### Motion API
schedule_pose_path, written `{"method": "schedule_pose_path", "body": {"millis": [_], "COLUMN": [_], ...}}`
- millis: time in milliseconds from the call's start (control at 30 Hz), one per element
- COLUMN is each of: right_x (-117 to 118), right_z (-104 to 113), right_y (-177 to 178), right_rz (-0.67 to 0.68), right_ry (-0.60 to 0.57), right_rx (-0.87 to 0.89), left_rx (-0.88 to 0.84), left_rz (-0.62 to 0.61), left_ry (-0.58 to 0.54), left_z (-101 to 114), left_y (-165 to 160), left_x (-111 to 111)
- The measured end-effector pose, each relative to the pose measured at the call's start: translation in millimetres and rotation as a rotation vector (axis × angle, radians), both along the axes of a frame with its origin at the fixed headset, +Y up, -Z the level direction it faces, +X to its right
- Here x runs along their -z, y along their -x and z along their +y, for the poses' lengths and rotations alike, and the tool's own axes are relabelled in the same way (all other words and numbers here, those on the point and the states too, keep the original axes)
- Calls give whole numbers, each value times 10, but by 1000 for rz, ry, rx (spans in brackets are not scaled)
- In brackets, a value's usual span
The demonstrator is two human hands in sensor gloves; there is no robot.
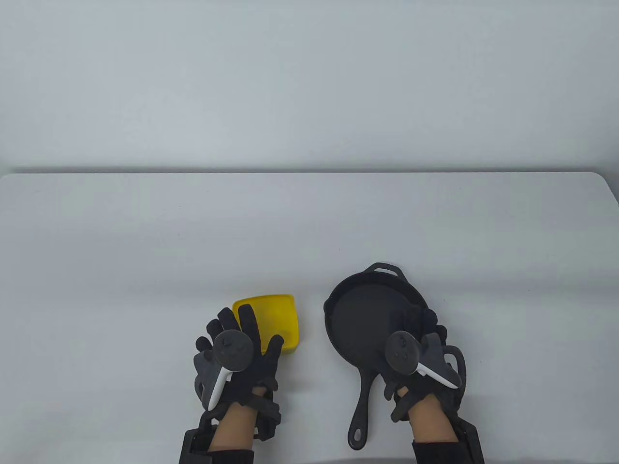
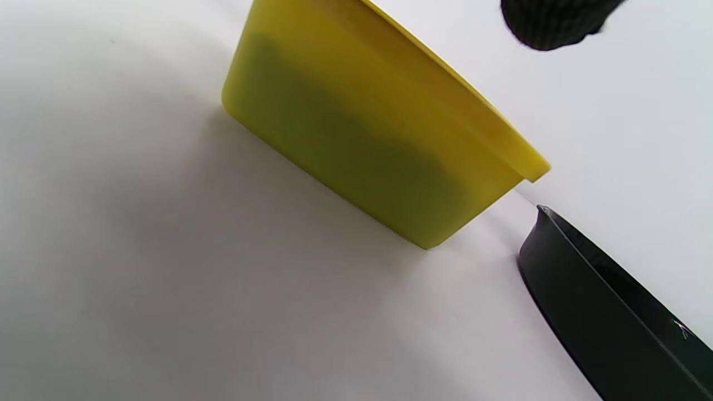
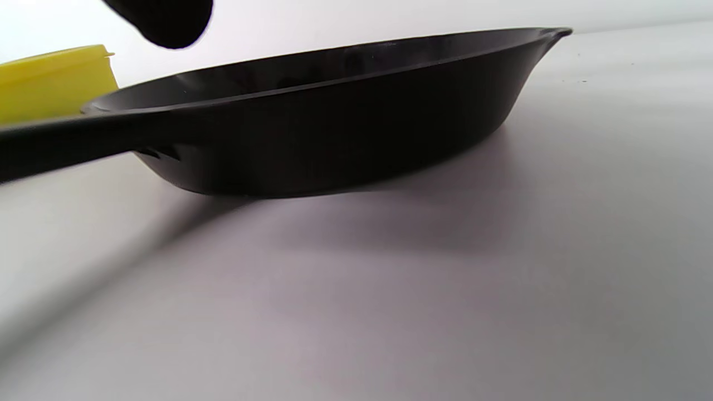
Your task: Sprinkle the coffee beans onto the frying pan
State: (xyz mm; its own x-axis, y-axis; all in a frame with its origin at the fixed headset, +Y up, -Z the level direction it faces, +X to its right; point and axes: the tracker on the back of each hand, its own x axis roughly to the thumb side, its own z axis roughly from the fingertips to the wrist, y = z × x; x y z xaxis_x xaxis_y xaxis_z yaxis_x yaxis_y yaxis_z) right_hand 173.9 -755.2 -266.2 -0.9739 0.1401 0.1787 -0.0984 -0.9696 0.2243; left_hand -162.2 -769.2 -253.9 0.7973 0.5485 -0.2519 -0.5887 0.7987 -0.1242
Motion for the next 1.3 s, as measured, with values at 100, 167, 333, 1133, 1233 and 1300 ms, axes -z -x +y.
{"method": "schedule_pose_path", "body": {"millis": [100,167,333,1133,1233,1300], "right_x": [-4,-8,-26,-52,-138,-172], "right_z": [-10,-12,8,107,198,210], "right_y": [12,26,66,121,192,253], "right_rz": [8,15,45,122,156,179], "right_ry": [7,11,-2,-224,-323,-318], "right_rx": [-9,-7,-12,298,466,565], "left_rx": [0,-5,-38,-564,-562,-526], "left_rz": [23,53,153,457,375,296], "left_ry": [2,7,18,55,-34,-111], "left_z": [3,-3,-27,-334,-183,-45], "left_y": [38,79,203,521,469,384], "left_x": [-5,-8,-35,-91,-81,-88]}}
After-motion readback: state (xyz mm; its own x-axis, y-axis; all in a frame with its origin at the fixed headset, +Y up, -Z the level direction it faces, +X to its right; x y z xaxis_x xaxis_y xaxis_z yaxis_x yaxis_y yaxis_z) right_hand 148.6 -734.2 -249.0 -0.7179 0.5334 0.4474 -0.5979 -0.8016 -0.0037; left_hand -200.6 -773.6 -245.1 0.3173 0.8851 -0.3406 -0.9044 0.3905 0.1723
